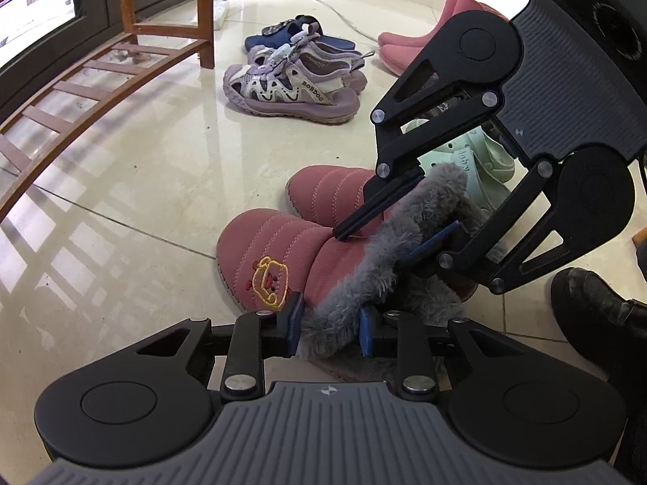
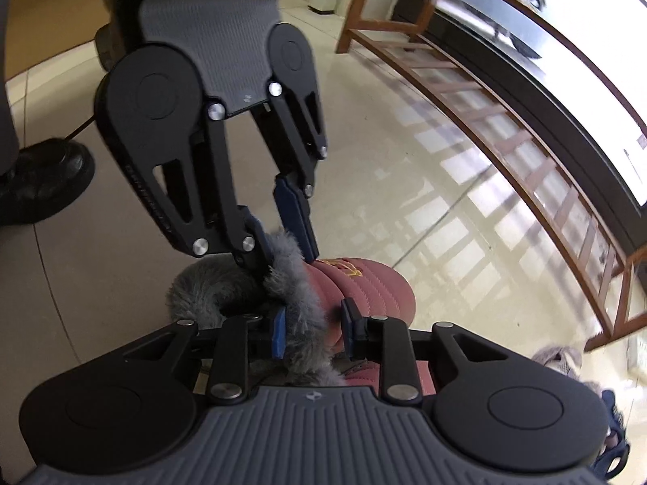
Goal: Organize scattered shoes
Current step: 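Grasp the grey fur collars of the pink slippers with both grippers, then hold the pink slippers with both grippers and bring them together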
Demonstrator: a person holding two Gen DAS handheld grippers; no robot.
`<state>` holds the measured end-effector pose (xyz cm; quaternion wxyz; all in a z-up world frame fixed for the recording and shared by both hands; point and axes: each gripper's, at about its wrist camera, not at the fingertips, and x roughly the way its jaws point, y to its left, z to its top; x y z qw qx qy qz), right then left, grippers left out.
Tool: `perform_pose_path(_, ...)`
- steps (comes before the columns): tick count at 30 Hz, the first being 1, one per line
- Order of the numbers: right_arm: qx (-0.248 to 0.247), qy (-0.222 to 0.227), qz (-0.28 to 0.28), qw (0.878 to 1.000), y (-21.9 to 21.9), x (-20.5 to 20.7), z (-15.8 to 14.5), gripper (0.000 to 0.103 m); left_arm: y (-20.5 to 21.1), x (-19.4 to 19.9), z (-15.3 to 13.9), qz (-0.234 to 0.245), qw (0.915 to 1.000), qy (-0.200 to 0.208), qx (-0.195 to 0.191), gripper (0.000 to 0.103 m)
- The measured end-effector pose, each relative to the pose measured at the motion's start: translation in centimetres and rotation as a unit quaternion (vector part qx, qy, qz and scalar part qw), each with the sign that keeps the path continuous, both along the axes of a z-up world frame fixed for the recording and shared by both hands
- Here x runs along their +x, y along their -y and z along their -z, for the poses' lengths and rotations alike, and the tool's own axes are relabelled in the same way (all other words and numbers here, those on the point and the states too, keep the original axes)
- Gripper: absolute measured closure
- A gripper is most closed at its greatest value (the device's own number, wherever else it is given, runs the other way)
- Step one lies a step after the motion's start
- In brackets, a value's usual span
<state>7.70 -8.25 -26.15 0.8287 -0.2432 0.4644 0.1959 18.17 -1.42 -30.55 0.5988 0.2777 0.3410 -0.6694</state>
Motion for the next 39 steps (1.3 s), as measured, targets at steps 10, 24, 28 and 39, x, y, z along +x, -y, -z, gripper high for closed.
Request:
perform_pose_path(10,0.118,-0.091,0.032,0.988,4.2,4.1,-0.5,0.079,0.5,1.7,-0.3,0.002,0.9996,-0.026,0.006,0.076)
perform_pose_path(24,0.315,-0.232,0.102,0.915,11.3,8.5,1.8,0.088,1.3,4.6,-0.1,-0.002,0.9963,-0.084,0.019,0.071)
perform_pose_path(28,0.349,-0.247,0.113,0.897,12.4,9.2,2.9,0.089,1.0,5.1,-0.2,-0.014,0.995,-0.096,0.02,0.071)
perform_pose_path(39,0.43,-0.29,0.141,0.843,15.0,10.1,5.6,0.09,0.2,5.4,-1.2,-0.052,0.9934,-0.102,0.009,0.071)
